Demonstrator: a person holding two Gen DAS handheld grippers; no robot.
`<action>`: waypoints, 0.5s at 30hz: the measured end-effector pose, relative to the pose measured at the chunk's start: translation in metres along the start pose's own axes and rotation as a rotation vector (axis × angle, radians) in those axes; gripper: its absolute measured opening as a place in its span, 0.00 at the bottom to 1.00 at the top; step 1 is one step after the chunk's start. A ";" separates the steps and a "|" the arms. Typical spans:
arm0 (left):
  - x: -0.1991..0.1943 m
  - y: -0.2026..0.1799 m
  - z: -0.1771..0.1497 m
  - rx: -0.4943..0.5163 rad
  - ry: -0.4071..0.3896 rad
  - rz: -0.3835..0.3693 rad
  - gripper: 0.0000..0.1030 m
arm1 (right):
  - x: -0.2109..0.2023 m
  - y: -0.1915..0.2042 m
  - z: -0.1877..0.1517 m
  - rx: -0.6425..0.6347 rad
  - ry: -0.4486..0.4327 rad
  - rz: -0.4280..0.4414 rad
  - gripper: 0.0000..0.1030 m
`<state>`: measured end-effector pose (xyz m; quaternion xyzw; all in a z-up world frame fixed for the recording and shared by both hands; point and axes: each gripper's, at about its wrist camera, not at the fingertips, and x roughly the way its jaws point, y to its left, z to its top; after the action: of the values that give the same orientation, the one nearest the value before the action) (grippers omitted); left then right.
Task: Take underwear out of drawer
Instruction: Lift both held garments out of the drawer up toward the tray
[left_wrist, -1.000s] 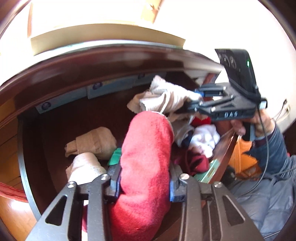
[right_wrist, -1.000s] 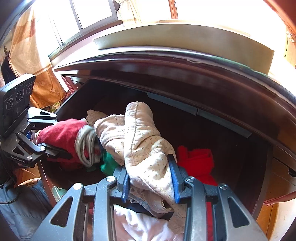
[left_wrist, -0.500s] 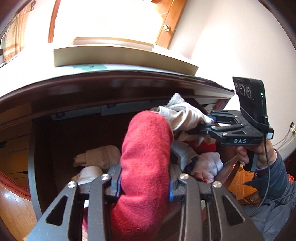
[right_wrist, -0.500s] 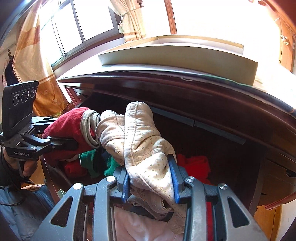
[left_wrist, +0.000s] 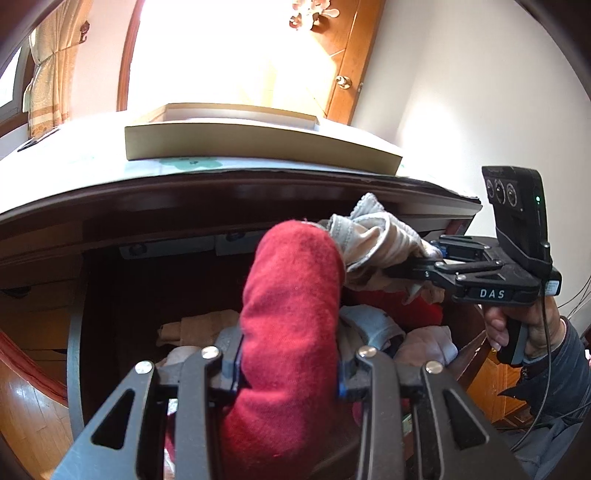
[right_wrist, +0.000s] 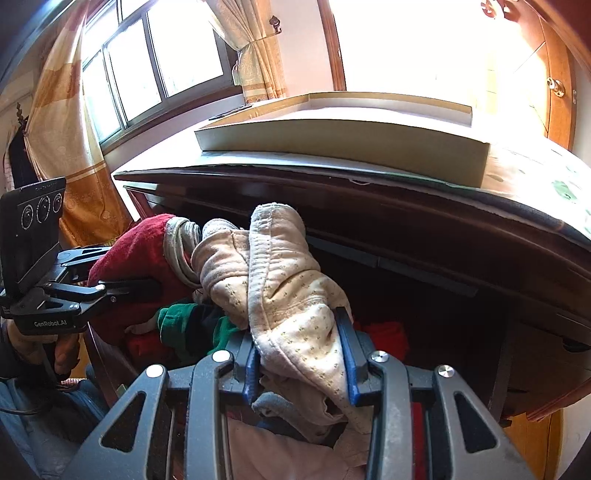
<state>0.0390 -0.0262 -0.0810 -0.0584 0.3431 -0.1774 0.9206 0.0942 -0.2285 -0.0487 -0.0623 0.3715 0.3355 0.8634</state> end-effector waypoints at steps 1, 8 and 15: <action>-0.001 0.001 0.000 0.000 -0.007 0.006 0.33 | -0.003 0.001 -0.001 -0.007 -0.014 -0.010 0.37; -0.006 0.005 0.000 -0.013 -0.033 0.015 0.33 | -0.014 0.013 -0.002 -0.060 -0.086 -0.060 0.37; -0.013 0.007 0.001 -0.016 -0.078 0.026 0.33 | -0.016 0.013 -0.001 -0.050 -0.130 -0.061 0.37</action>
<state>0.0321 -0.0152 -0.0739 -0.0679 0.3091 -0.1603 0.9350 0.0777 -0.2271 -0.0363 -0.0730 0.3042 0.3214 0.8938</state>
